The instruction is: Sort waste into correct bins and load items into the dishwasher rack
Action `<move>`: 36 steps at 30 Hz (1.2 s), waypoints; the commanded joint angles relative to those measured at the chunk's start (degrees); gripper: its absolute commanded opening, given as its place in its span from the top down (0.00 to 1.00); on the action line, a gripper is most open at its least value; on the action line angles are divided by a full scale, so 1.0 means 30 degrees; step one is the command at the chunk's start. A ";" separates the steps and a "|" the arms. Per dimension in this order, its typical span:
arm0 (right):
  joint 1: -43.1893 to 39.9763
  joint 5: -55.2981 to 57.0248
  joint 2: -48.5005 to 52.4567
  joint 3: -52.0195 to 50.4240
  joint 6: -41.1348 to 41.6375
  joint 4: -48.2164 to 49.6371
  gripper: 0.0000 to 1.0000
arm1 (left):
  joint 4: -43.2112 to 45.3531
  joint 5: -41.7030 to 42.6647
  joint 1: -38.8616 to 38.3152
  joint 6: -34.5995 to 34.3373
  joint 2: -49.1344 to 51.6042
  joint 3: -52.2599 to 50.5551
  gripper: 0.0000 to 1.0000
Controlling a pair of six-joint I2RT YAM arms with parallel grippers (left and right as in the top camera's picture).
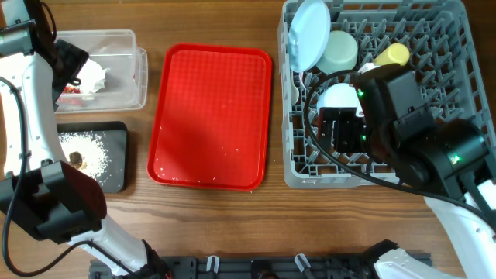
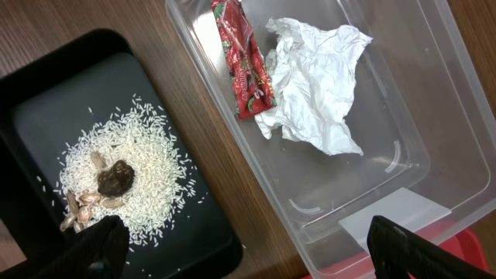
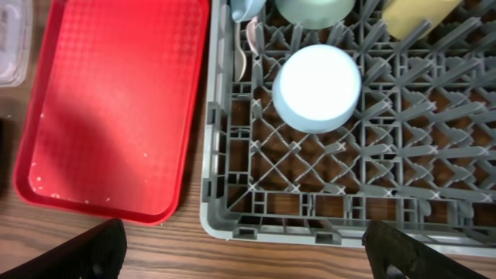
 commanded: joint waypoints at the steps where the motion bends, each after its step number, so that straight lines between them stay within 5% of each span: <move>1: -0.0022 -0.0627 -0.0087 -0.0168 0.0080 0.0117 0.00 | 0.0000 -0.0379 0.0036 0.0029 0.0073 0.0058 0.00; 12: -0.0029 -0.0488 -0.1413 -0.3082 -0.1843 0.3395 0.00 | 0.0000 -0.0379 0.0036 0.0022 0.0073 0.0058 0.00; 23: -0.0029 -0.3009 -0.7271 -1.4637 -0.8029 1.7194 0.00 | 0.0000 -0.0379 0.0036 0.0029 0.0073 0.0058 0.00; 36: -0.0729 -0.3286 -1.5467 -2.5288 -0.8021 2.6272 0.00 | 0.0000 -0.0379 0.0036 0.0029 0.0073 0.0058 0.00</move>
